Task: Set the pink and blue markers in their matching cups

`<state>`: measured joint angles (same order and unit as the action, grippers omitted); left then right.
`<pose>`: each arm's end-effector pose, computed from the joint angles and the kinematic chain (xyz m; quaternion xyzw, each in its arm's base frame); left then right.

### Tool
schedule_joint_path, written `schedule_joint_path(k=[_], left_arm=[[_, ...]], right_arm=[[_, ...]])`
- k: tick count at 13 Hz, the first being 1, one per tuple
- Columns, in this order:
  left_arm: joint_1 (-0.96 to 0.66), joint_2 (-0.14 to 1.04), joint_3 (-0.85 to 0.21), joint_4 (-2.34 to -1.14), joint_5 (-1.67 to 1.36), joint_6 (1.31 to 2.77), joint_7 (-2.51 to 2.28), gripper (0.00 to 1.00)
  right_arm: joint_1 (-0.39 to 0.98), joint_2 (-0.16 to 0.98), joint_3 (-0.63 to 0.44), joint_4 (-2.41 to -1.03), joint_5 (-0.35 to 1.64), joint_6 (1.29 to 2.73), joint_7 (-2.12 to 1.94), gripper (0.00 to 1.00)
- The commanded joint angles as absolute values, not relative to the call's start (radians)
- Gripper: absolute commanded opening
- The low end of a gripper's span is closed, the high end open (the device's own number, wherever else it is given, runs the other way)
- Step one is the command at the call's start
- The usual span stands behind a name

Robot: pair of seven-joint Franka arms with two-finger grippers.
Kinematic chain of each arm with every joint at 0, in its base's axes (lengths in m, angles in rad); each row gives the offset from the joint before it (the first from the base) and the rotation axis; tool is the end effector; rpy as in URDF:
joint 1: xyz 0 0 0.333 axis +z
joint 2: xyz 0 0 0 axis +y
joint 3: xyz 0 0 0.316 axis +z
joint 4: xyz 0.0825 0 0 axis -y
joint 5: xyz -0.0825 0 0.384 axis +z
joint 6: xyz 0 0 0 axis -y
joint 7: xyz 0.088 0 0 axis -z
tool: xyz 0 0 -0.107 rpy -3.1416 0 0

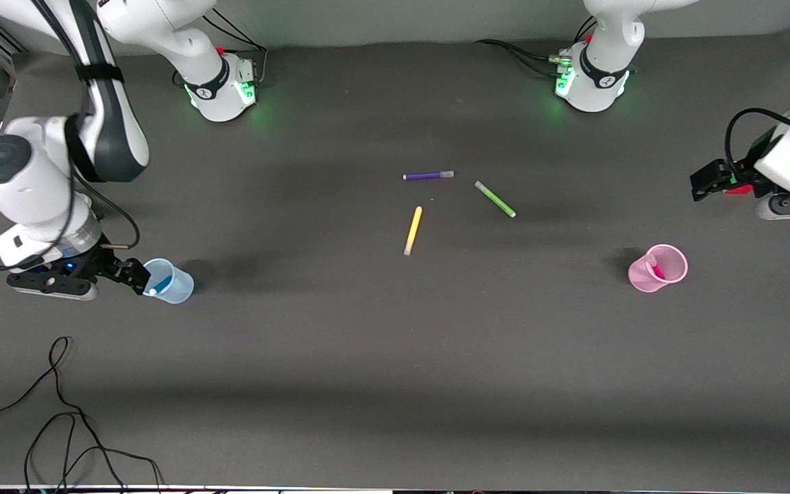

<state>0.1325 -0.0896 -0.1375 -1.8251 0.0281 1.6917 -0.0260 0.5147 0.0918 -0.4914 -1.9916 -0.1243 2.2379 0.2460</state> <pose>0.5296 -0.0025 0.5624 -0.9995 -0.0089 0.0220 0.0204 0.5884 0.0156 0.4381 0.9912 -0.0737 0.0908 0.0616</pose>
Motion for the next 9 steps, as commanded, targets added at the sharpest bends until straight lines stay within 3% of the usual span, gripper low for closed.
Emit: schedule_joint_path(k=[1, 6, 9], left_arm=[[0.144, -0.080, -0.141, -1.792, 0.005, 1.692, 0.005, 1.00], [0.138, -0.049, -0.146, -1.741, 0.003, 1.635, -0.011, 1.00], [0.130, -0.046, -0.147, -1.743, 0.005, 1.634, -0.015, 1.00]], right_arm=[[0.515, 0.062, -0.482, -1.814, -0.010, 1.963, 0.161, 1.00], [0.515, -0.119, -0.465, -1.727, -0.003, 1.700, 0.137, 1.00], [0.519, -0.129, -0.433, -1.689, -0.012, 1.609, 0.144, 1.00]])
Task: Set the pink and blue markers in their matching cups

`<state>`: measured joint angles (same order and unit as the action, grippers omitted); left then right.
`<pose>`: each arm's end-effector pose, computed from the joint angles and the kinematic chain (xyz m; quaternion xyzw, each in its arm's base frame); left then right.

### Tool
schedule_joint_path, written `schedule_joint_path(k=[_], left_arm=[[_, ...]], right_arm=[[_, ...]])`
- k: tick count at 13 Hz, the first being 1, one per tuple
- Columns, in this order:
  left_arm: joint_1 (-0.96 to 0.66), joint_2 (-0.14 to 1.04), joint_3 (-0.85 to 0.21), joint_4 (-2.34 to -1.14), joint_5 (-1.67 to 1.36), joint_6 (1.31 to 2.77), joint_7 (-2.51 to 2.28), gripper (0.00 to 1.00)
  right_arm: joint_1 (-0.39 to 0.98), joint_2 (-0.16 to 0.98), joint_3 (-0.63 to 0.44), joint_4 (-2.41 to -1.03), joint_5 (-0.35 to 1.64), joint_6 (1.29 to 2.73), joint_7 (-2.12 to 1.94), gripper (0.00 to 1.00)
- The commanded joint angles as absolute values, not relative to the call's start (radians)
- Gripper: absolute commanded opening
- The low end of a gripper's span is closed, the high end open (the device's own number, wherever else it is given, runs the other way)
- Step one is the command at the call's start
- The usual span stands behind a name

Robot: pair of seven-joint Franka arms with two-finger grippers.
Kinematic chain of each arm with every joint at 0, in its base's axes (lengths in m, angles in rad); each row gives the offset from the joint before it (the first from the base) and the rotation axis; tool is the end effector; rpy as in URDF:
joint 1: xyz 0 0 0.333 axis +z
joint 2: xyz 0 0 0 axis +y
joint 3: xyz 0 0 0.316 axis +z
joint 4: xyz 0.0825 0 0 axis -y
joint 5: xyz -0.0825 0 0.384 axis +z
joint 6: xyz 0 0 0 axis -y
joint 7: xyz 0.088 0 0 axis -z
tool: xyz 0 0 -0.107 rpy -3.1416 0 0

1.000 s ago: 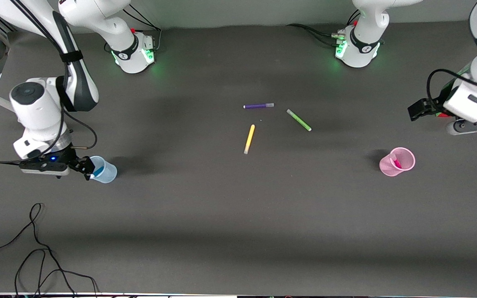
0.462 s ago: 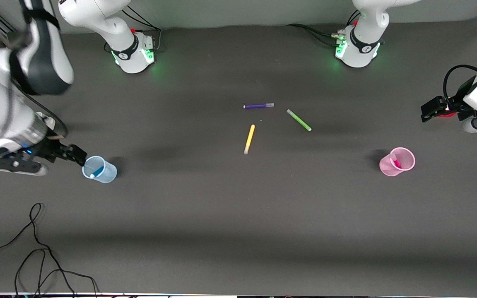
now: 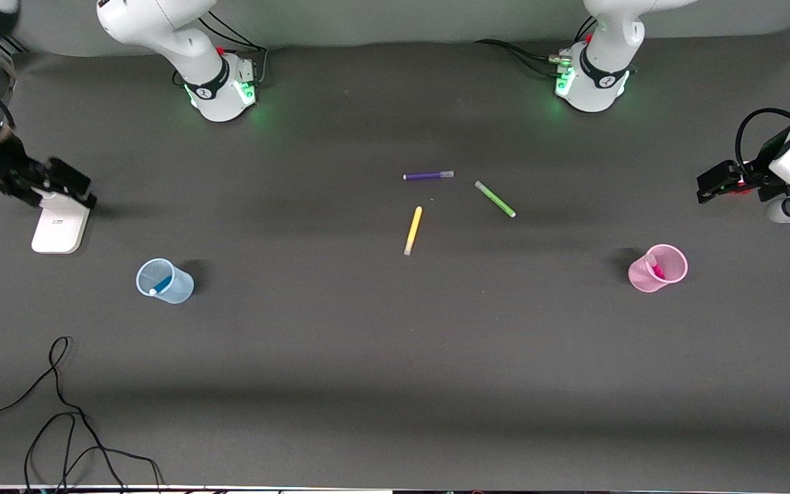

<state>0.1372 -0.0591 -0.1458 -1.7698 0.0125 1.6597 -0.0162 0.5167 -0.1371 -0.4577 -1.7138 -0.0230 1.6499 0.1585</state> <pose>0.5380 -0.0053 0.5698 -0.9996 -0.0033 0.0257 0.0108 0.5230 0.0126 0.6293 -0.9982 0.0482 -0.0274 0.0219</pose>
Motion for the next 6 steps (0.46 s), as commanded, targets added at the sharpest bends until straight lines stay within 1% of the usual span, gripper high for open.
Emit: schedule_joint_path(k=[1, 6], left_arm=[[0.130, -0.043, -0.147, -1.743, 0.005, 1.634, -0.015, 1.00], [0.132, -0.035, -0.149, -1.741, 0.005, 1.618, -0.012, 1.00]], right_arm=[[0.515, -0.118, -0.431, -1.678, -0.012, 1.608, 0.141, 1.00], [0.505, -0.106, -0.420, -1.675, -0.012, 1.560, 0.140, 1.00]])
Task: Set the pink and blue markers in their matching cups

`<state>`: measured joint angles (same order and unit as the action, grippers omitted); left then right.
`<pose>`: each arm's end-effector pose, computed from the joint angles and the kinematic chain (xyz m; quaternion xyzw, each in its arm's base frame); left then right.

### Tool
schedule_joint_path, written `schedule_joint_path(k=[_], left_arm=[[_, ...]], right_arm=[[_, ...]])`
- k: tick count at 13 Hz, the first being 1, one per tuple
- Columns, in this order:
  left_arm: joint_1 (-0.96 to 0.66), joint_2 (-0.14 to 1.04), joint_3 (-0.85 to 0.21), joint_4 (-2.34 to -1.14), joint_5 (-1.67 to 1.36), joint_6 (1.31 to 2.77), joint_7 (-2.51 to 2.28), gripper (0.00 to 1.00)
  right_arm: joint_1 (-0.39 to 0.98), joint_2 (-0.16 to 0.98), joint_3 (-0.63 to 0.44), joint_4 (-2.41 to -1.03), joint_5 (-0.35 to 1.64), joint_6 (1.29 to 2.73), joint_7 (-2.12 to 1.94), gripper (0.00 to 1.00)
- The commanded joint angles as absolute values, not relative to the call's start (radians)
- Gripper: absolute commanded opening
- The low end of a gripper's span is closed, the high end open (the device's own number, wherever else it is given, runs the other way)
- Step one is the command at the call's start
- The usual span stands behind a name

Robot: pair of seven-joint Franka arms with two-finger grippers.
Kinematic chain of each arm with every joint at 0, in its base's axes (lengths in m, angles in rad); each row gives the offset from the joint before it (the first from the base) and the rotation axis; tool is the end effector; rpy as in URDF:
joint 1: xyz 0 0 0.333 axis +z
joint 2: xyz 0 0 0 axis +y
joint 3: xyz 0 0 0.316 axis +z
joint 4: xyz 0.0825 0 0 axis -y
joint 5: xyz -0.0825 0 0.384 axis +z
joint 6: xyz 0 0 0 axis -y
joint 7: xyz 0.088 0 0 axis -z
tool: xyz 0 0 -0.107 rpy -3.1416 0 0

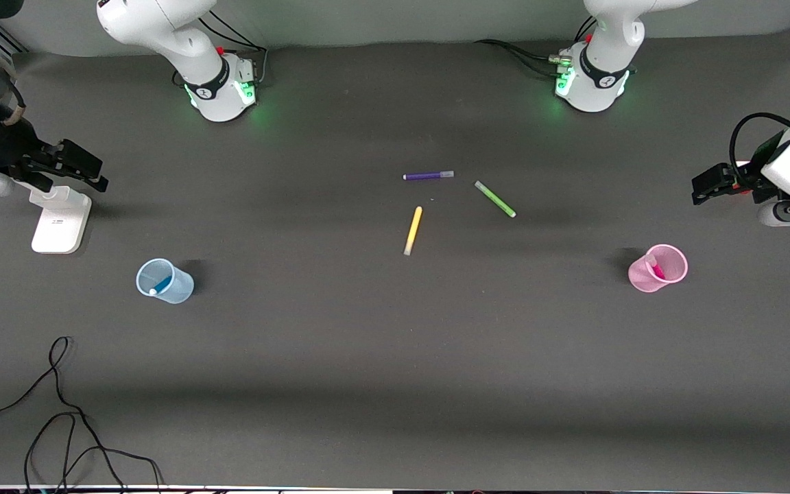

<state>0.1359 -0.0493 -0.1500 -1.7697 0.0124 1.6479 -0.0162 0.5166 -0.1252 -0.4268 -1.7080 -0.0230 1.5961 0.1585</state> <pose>0.5389 -0.0080 0.5636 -0.9993 -0.0006 0.0364 0.0104 0.5194 0.0308 0.6226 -0.9994 0.0326 0.0007 0.0144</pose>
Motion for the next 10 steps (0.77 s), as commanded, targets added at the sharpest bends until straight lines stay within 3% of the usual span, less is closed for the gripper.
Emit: schedule_joint_path(k=[1, 4, 10], left_arm=[[0.132, -0.035, -0.149, -1.741, 0.005, 1.618, -0.011, 1.00], [0.130, -0.029, -0.149, -1.741, 0.005, 1.617, -0.011, 1.00], [0.129, -0.025, -0.149, -1.743, 0.005, 1.612, -0.012, 1.00]], right_arm=[[0.464, -0.100, -0.390, -1.675, -0.011, 1.560, 0.138, 1.00], [0.174, -0.106, -0.091, -1.680, -0.009, 1.557, 0.135, 1.00], [0.038, -0.101, 0.000, -1.683, 0.003, 1.557, 0.101, 1.00]])
